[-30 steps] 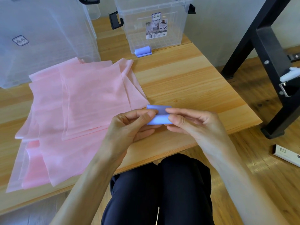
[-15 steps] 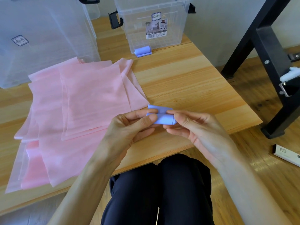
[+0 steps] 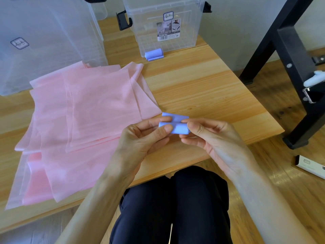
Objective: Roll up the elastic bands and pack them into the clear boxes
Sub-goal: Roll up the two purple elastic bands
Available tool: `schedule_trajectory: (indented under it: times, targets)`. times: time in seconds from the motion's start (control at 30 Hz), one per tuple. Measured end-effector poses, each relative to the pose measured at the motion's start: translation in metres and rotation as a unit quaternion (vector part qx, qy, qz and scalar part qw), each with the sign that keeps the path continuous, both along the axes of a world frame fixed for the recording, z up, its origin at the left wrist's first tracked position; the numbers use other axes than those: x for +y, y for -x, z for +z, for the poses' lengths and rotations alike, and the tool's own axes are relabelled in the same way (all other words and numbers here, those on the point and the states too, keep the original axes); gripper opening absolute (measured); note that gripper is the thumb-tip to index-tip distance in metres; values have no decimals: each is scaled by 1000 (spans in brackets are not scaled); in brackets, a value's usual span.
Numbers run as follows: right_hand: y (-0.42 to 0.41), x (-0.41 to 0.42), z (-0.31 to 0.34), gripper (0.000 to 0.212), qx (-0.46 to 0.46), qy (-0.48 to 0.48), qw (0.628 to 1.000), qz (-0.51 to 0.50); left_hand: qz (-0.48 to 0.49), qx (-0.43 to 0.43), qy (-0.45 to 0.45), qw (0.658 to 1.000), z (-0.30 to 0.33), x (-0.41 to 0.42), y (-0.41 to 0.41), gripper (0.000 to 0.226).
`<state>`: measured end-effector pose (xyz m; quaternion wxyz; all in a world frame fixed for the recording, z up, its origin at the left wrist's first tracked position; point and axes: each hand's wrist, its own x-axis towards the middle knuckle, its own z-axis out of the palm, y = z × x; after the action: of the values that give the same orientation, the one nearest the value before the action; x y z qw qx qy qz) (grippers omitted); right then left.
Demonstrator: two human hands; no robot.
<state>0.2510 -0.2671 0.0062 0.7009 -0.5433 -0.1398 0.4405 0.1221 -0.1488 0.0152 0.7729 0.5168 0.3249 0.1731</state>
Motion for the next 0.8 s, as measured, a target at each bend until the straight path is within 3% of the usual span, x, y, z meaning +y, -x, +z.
schedule_trajectory:
  times: [0.47,0.67,0.8]
  targets:
    - [4,-1,2,25,-60,23,998,-11,10,-1,-21,1000,-2,2,0,20]
    - [3,1,1,48,-97,31,995,3,27,2,-33,999,-3,0,-2,24]
    - [2,3,-1,45,-116,39,992,4,28,5,-58,998,-1,1,-3,22]
